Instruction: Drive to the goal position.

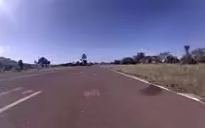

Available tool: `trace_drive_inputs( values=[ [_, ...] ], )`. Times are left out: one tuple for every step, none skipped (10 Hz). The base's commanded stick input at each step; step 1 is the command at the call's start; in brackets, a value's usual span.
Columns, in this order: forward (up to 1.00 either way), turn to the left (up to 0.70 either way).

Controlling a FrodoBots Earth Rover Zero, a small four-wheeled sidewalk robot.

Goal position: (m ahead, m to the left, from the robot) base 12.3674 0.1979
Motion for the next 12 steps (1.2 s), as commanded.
trace_drive_inputs(
  values=[
    [1.00,0.40],
    [1.00,0.00],
    [1.00,0.00],
    [1.00,0.00],
    [1.00,0.00],
    [1.00,0.00],
    [1.00,0.00],
    [1.00,0.00],
    [1.00,0.00],
    [1.00,0.00],
    [1.00,0.00],
    [1.00,0.00]
  ],
)
